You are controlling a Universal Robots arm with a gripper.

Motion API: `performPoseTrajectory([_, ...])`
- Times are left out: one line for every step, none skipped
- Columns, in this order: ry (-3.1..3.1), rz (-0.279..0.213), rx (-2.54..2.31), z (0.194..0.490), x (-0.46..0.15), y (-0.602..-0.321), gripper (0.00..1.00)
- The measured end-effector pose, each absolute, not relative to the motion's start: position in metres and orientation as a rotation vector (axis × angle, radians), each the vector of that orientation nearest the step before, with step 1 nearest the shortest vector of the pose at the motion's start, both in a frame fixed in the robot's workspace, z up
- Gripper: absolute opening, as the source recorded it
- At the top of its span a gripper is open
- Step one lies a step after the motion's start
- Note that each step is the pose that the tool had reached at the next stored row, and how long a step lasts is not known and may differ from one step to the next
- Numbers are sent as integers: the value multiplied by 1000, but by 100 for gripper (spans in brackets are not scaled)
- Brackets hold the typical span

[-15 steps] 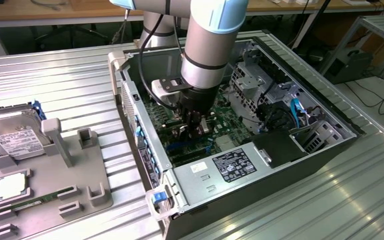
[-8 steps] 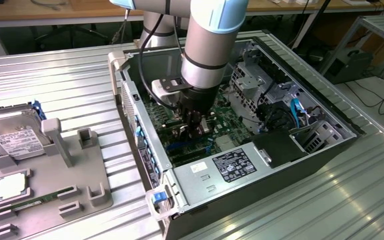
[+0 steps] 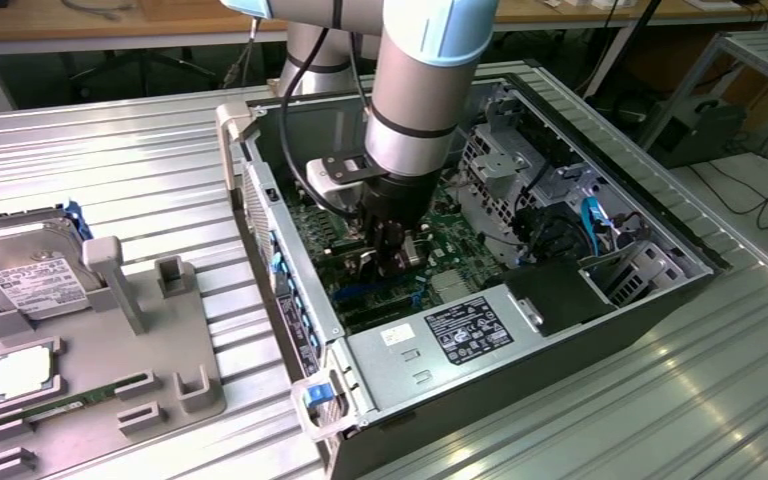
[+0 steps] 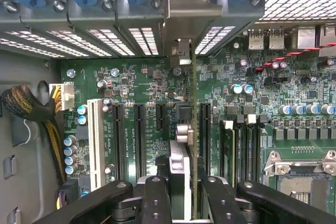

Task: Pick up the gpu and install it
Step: 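Insert the gpu into the slot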

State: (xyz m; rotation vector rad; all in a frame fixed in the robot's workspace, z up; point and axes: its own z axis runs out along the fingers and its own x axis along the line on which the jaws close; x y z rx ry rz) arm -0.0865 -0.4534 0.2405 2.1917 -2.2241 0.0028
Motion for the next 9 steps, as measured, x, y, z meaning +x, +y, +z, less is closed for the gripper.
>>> performPoseTrajectory([-2224, 3, 2192, 241, -86, -453, 28])
performPoseTrajectory([-2224, 3, 2192, 241, -86, -453, 28])
performPoseTrajectory([-2224, 3, 2192, 241, -86, -453, 28])
performPoseTrajectory([-2224, 3, 2192, 241, -86, -453, 28])
performPoseTrajectory([-2224, 3, 2192, 241, -86, -453, 28])
performPoseTrajectory([-2225, 5, 2193, 241, -86, -453, 28])
performPoseTrajectory([-2226, 8, 2194, 241, -87, -453, 28])
performPoseTrajectory([-2229, 13, 2196, 241, -87, -453, 28])
performPoseTrajectory([-2232, 20, 2200, 240, -88, -453, 28])
